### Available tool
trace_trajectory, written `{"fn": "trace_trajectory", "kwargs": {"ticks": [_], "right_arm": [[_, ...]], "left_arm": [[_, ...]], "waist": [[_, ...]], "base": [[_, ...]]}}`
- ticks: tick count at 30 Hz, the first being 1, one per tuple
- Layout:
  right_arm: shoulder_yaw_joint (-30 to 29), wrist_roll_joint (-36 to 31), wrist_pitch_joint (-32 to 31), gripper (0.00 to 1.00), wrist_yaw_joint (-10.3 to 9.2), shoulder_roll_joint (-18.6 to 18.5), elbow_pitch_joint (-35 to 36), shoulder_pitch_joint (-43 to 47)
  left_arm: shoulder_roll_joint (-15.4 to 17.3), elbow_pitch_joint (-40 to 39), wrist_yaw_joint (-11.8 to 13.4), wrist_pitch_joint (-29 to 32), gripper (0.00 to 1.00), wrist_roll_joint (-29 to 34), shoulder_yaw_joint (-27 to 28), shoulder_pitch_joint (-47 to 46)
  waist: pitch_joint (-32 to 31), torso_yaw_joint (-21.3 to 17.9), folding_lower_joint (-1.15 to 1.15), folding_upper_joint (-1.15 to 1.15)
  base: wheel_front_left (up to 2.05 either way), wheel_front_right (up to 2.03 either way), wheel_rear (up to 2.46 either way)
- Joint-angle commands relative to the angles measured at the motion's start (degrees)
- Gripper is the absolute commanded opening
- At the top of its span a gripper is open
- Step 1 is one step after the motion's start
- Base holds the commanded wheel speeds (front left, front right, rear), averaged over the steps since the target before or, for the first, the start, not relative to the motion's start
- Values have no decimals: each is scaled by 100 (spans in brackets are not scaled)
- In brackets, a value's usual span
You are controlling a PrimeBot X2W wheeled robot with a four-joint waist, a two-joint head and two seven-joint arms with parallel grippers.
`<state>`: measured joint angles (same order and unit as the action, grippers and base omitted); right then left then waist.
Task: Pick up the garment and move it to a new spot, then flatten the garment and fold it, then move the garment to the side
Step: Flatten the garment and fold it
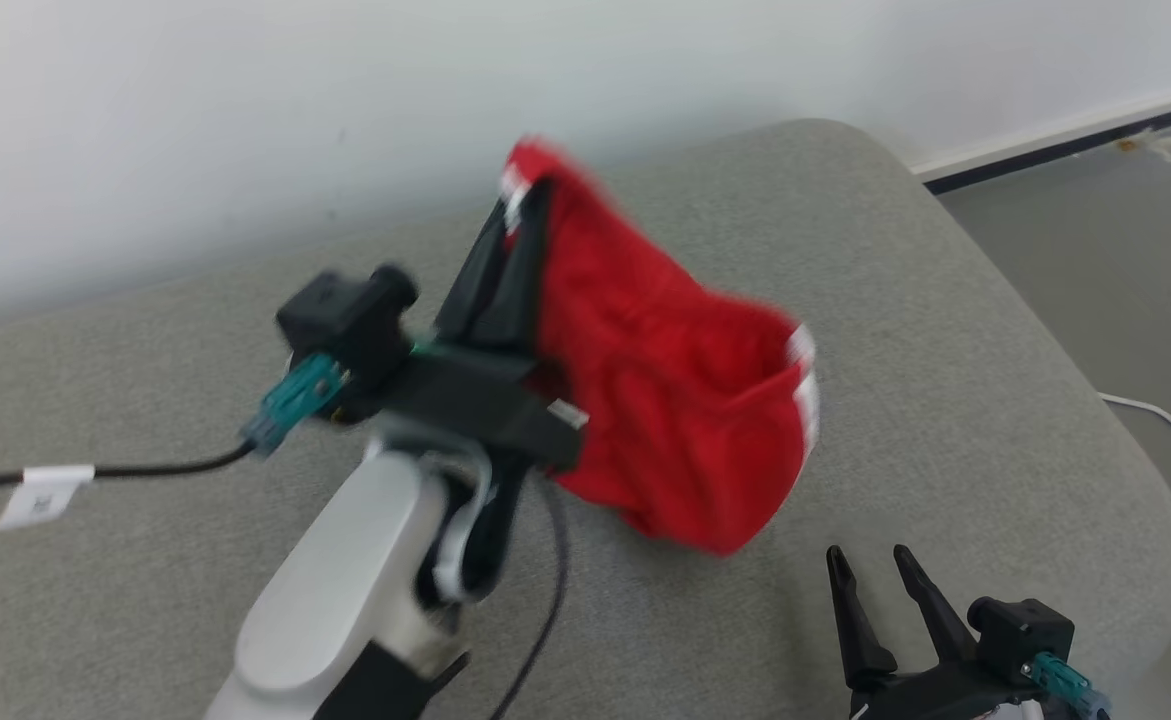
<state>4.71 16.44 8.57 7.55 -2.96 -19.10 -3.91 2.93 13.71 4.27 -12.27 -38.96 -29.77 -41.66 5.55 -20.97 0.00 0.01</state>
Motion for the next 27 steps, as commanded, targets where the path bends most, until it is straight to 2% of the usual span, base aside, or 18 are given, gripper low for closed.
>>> {"fn": "trace_trajectory", "kwargs": {"ticks": [1, 7, 12, 13, 14, 20, 24, 27], "right_arm": [[24, -30, -8, 100, -11, 8, 39, 4], [35, -47, -51, 100, -11, -5, 63, -1], [54, -67, -105, 100, -11, -40, 93, -12], [49, -71, -123, 100, -11, -46, 100, 6], [55, -77, -131, 100, -11, -49, 110, 21], [77, -102, -199, 100, -11, -48, 176, 82], [59, -73, -220, 100, -11, -81, 202, 156], [35, -73, -218, 100, -11, -71, 215, 180]], "left_arm": [[206, 148, 101, -25, 0, -82, 133, 399], [736, 813, 383, -141, 0, -341, 603, 1553], [962, 1376, 451, -241, 0, -611, 1142, 2074], [970, 1488, 469, -243, 18, -656, 1198, 2148], [970, 1582, 464, -244, 100, -735, 1260, 2193], [1071, 1976, 364, 231, 100, -945, 1215, 2365], [1096, 1693, 106, 458, 100, -1077, 1165, 2491], [981, 1290, -77, 630, 100, -1132, 982, 2567]], "waist": [[-2, 190, 0, -1], [-27, 469, 0, -1], [-67, 613, 0, -1], [-79, 639, 0, -1], [-88, 657, 0, -1], [-167, 702, 0, -1], [-225, 704, 0, -1], [-243, 721, 0, -1]], "base": [[0, 0, 0], [0, 0, 0], [0, 0, 0], [0, 0, 0], [0, 0, 0], [0, 0, 0], [0, 0, 0], [0, 0, 0]]}}
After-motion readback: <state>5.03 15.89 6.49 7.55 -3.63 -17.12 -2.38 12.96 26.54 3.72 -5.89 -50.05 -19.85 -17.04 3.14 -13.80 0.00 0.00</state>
